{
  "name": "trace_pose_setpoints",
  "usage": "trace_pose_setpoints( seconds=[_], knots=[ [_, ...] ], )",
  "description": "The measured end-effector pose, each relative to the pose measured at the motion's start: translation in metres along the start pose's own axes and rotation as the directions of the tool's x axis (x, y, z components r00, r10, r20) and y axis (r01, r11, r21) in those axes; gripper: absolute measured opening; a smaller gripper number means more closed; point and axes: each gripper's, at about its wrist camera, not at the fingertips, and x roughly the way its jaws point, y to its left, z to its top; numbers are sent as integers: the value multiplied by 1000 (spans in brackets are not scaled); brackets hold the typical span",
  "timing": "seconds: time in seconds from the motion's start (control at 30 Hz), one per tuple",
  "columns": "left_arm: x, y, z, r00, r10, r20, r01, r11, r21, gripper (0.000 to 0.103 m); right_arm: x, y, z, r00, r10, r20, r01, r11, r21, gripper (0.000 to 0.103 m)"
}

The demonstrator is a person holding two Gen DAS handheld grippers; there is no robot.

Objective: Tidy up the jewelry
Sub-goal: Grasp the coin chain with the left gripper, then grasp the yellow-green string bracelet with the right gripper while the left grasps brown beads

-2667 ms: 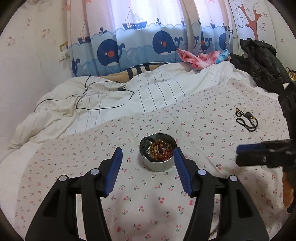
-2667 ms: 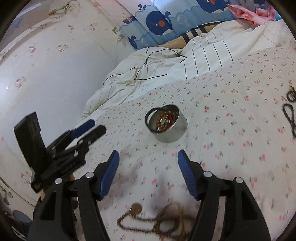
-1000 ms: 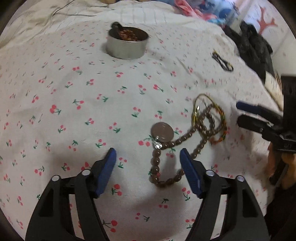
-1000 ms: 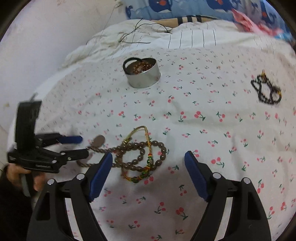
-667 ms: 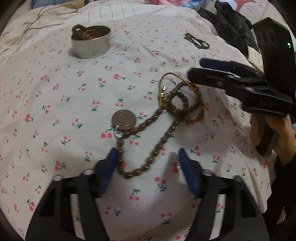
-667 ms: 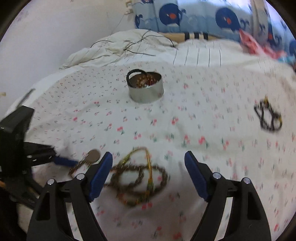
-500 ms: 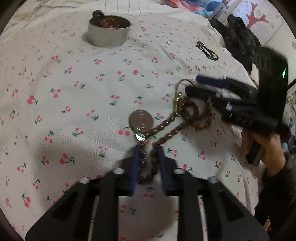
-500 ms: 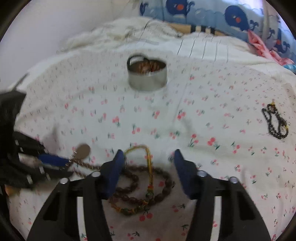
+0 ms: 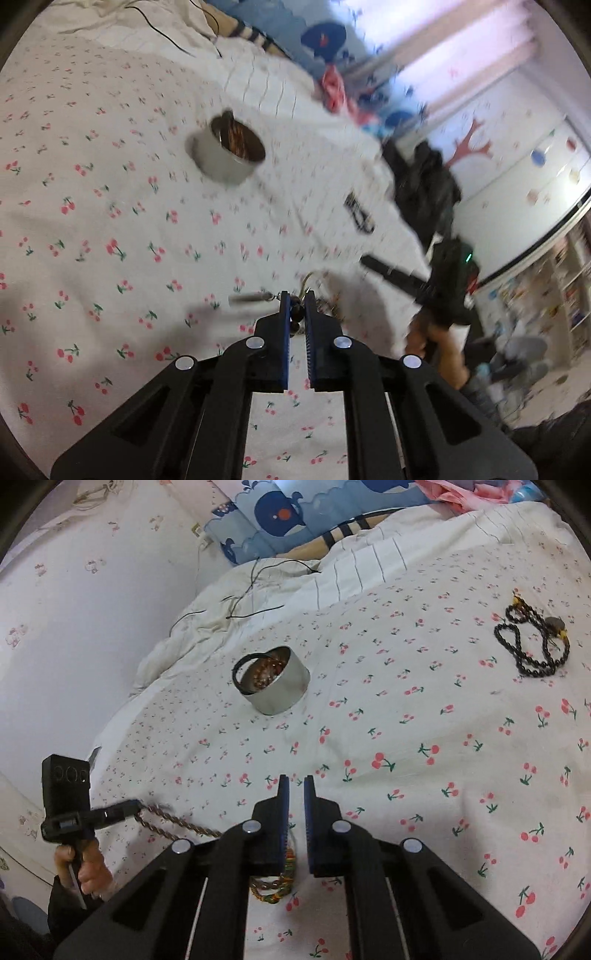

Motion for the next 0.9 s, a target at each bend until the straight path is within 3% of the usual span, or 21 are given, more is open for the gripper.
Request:
trace_pose_setpoints(
  seconds=[0.03,0.07,0.1,0.13,0.2,0.27,0.33,0.37,0.43,0.5,0.57,0.63,0.73,0.8,0.9],
  knots=[
    [-3,1,1,1000,-7,18,7,1000,-3,7,3,3,-1,1000,21,-16,-21,1000,-10,15],
    [-9,3,4,999,-21,50,22,1000,-13,7,10,7,-4,997,55,-50,-56,998,-14,46],
    [-18,5,6,994,-50,96,53,998,-24,7,16,13,-6,997,43,-59,-45,999,-27,63],
    [-26,7,8,988,-76,132,81,996,-32,7,21,20,-10,998,12,-62,-16,998,-59,74],
    [-45,11,12,971,-98,216,109,993,-39,7,33,35,-14,995,-6,-99,-7,991,-132,74],
    [-56,18,14,964,-40,262,60,996,-67,7,40,44,-21,991,-79,-110,57,979,-196,74],
    [-54,29,14,972,-19,233,45,993,-109,7,46,55,-28,978,-168,-120,127,948,-293,74],
    [-44,33,14,983,17,185,8,991,-132,7,50,61,-33,968,-224,-117,171,920,-353,74],
    [-26,37,12,990,94,102,-80,987,-139,7,56,67,-40,959,-256,-123,188,897,-400,74],
    [-8,33,11,988,150,37,-145,983,-109,7,60,67,-45,956,-265,-127,189,886,-424,60],
    [-1,29,10,989,150,15,-148,985,-92,7,66,64,-46,952,-264,-155,178,889,-423,23],
    [2,28,9,986,167,-5,-167,983,-81,7,64,59,-45,955,-244,-166,160,901,-404,4],
    [11,30,5,971,230,-62,-233,971,-56,7,49,53,-36,980,-142,-139,93,945,-314,4],
    [15,30,1,968,231,-98,-236,971,-37,7,40,52,-31,988,-98,-122,62,961,-268,4],
    [26,21,-8,950,262,-173,-255,965,59,11,33,48,-24,993,-46,-107,22,976,-215,4]
  ],
)
